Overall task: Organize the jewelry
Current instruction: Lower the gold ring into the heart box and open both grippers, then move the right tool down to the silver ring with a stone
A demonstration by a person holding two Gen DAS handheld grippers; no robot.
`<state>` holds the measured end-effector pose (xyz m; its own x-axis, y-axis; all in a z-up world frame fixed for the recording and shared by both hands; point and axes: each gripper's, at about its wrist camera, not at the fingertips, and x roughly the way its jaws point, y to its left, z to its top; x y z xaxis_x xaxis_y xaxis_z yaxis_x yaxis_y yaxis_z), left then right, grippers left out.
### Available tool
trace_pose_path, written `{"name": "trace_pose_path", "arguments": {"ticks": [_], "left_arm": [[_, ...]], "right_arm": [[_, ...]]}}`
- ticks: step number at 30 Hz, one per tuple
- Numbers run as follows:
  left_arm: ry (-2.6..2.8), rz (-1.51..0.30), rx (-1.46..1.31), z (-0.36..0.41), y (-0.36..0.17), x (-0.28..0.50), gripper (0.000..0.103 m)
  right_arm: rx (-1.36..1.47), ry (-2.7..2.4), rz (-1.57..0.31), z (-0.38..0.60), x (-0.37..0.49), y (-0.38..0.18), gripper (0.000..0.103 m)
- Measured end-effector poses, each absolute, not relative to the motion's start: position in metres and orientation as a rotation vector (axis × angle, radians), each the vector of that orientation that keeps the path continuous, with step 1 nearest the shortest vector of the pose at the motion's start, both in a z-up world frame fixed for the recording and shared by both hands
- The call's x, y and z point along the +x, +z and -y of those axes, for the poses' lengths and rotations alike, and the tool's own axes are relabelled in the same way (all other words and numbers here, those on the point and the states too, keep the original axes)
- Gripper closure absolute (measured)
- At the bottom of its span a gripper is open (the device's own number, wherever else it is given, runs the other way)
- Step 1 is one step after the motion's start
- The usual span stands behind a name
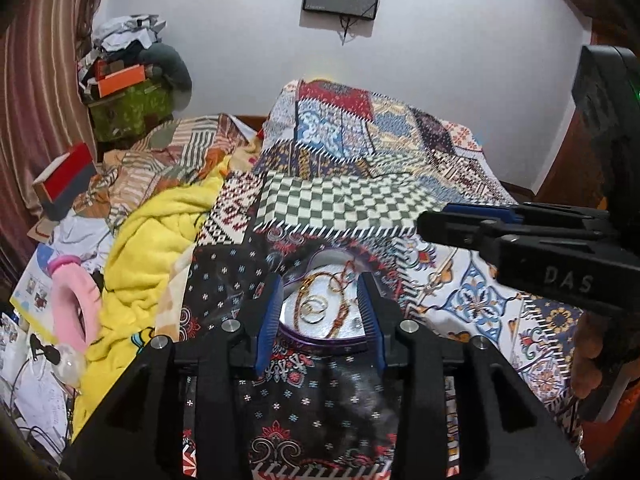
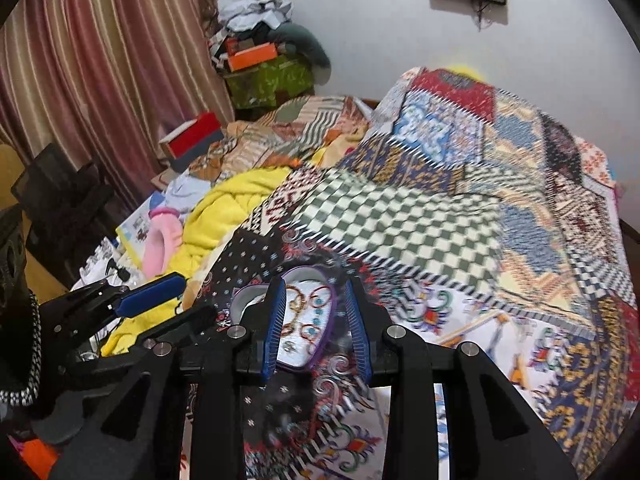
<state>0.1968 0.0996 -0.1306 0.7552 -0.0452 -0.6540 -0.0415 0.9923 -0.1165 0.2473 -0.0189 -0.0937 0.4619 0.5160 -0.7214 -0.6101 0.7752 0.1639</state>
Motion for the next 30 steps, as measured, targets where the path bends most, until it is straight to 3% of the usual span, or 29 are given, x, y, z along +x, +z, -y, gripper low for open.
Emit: {"name": "trace_pose_path", "arguments": {"ticks": [15, 30], "left_arm": [[-0.097, -0.672, -0.081, -0.036, -0.099, 0.196, 0.062], [-0.183, -0.808, -0.055, 0.007, -0.144, 0.217, 0.062]], "right_arm": [[-0.102, 0.502, -0.734, 0.120, 0.231, -0.052, 0.075], [-0.114, 0.440, -0.903, 0.156, 0.243, -0.114, 0.075]]}}
